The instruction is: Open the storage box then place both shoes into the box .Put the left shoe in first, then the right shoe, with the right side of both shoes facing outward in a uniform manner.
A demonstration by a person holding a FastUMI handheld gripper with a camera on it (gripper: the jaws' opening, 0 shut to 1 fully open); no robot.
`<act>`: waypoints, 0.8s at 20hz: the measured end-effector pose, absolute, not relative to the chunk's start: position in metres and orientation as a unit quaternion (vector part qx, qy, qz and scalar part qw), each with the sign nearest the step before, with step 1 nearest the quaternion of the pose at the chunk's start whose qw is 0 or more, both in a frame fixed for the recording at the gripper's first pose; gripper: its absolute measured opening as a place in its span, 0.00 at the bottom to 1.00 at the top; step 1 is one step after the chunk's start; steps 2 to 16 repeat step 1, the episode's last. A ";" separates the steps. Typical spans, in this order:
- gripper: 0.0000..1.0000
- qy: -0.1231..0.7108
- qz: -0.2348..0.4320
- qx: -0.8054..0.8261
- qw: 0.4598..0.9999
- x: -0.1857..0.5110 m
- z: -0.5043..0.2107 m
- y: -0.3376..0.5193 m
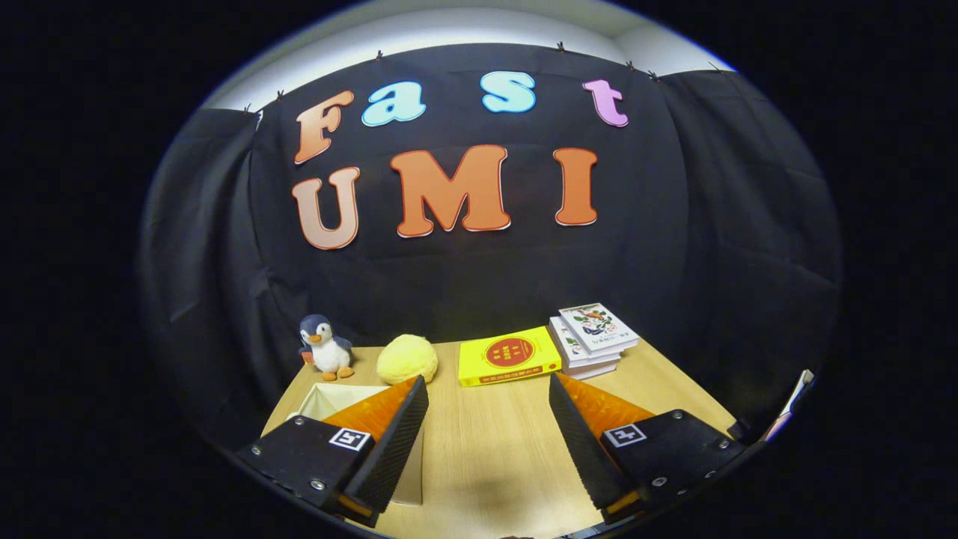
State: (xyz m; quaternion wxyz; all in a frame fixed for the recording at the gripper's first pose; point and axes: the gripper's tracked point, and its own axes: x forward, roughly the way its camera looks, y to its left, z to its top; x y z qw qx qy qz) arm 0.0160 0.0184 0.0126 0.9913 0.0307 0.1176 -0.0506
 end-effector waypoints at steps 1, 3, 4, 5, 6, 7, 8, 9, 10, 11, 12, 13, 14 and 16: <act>0.97 0.111 -0.049 0.028 0.992 0.013 0.017 0.006; 0.97 0.111 -0.049 0.028 0.992 0.013 0.017 0.006; 0.97 0.111 -0.049 0.028 0.992 0.013 0.017 0.006; 0.97 0.111 -0.049 0.028 0.992 0.013 0.017 0.006; 0.97 0.111 -0.049 0.028 0.992 0.013 0.017 0.006; 0.97 0.111 -0.049 0.028 0.992 0.013 0.017 0.006; 0.97 0.111 -0.049 0.028 0.992 0.013 0.017 0.006; 0.97 0.111 -0.049 0.028 0.992 0.013 0.017 0.006; 0.97 0.111 -0.049 0.028 0.992 0.013 0.017 0.006; 0.97 0.111 -0.049 0.028 0.992 0.013 0.017 0.006; 0.97 0.111 -0.049 0.028 0.992 0.013 0.017 0.006; 0.97 0.111 -0.049 0.028 0.992 0.013 0.017 0.006; 0.97 0.111 -0.049 0.028 0.992 0.013 0.017 0.006; 0.97 0.111 -0.049 0.028 0.992 0.013 0.017 0.006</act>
